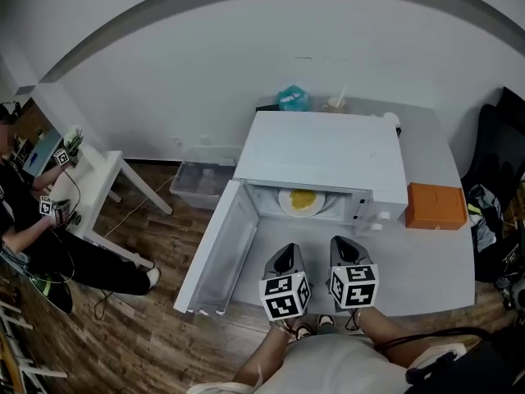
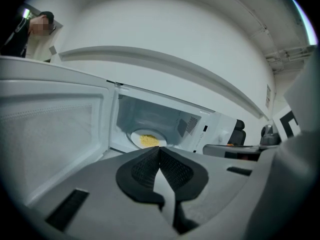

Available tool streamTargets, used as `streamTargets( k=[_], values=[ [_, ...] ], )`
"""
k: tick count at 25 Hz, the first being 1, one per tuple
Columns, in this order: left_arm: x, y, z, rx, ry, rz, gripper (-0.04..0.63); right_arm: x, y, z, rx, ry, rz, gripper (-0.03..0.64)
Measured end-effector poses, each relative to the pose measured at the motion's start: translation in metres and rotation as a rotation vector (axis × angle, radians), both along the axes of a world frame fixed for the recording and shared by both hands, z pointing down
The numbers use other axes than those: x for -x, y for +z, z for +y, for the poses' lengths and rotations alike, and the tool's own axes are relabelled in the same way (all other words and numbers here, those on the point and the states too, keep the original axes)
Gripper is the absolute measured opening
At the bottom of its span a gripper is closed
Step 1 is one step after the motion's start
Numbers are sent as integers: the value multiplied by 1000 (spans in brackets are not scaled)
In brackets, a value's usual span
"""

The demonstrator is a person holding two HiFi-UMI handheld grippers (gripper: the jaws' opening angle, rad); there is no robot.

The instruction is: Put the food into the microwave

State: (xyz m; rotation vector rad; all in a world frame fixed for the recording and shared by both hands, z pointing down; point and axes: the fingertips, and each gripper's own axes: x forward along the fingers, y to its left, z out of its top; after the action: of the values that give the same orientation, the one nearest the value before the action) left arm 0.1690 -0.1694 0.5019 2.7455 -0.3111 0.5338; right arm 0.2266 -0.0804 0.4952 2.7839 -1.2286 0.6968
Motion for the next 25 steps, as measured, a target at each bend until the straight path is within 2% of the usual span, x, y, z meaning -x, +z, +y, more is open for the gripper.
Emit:
streamTargets(
  k=[3,25],
  values=[
    [1,6,4,33,2,-3,5,1,1,0,-1,1,-4,18],
    [0,0,1,-4,2,-19,5,-1,0,-6,-14,-12,-13,17]
  ],
)
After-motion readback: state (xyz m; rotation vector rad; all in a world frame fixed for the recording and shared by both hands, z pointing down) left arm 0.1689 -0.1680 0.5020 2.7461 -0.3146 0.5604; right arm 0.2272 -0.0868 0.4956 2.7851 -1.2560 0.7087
